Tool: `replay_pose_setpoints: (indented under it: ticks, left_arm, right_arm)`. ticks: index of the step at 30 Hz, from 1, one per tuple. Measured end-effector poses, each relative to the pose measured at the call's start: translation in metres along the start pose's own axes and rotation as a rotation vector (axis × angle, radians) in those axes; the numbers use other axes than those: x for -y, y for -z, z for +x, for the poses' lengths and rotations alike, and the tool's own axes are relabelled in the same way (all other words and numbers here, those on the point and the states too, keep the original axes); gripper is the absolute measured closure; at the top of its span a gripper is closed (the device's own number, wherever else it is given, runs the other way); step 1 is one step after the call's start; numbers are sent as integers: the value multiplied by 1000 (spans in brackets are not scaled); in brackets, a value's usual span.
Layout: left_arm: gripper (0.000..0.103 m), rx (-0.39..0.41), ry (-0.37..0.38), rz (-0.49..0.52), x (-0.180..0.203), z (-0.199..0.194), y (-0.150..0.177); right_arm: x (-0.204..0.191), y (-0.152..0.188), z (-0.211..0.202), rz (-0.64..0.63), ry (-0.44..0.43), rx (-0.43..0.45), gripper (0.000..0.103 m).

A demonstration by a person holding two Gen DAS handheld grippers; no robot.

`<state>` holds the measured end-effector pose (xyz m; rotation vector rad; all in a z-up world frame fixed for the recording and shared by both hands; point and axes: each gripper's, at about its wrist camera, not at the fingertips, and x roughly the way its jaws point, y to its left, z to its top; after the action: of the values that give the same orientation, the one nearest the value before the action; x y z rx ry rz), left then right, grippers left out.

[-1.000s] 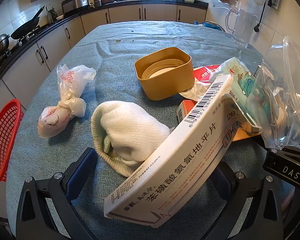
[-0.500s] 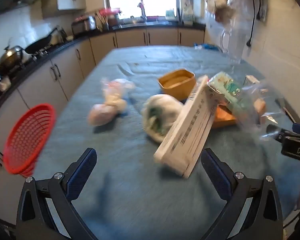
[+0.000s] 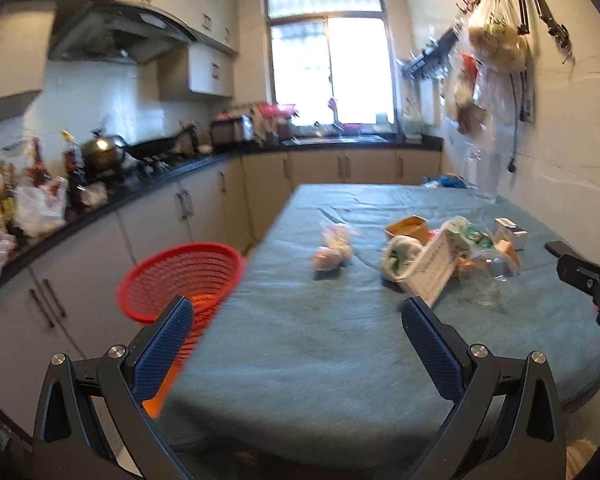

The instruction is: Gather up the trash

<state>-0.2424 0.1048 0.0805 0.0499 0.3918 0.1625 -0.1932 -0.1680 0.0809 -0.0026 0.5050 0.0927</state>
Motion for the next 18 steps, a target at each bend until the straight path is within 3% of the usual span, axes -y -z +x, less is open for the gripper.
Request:
replay_pose_setpoints:
  ticks: [4, 8, 18]
  left_arm:
    - [0, 22, -55, -22, -19, -11, 11]
    - [0, -6, -86, -41, -28, -7, 20]
    - [0, -31, -146, -81, -52, -6, 36]
  right_arm:
    - [-23, 5, -4, -55, -10, 25, 0]
    - [-36, 9, -6, -99, -24, 35, 0]
    - [-69, 24, 4, -189, -94, -11, 0]
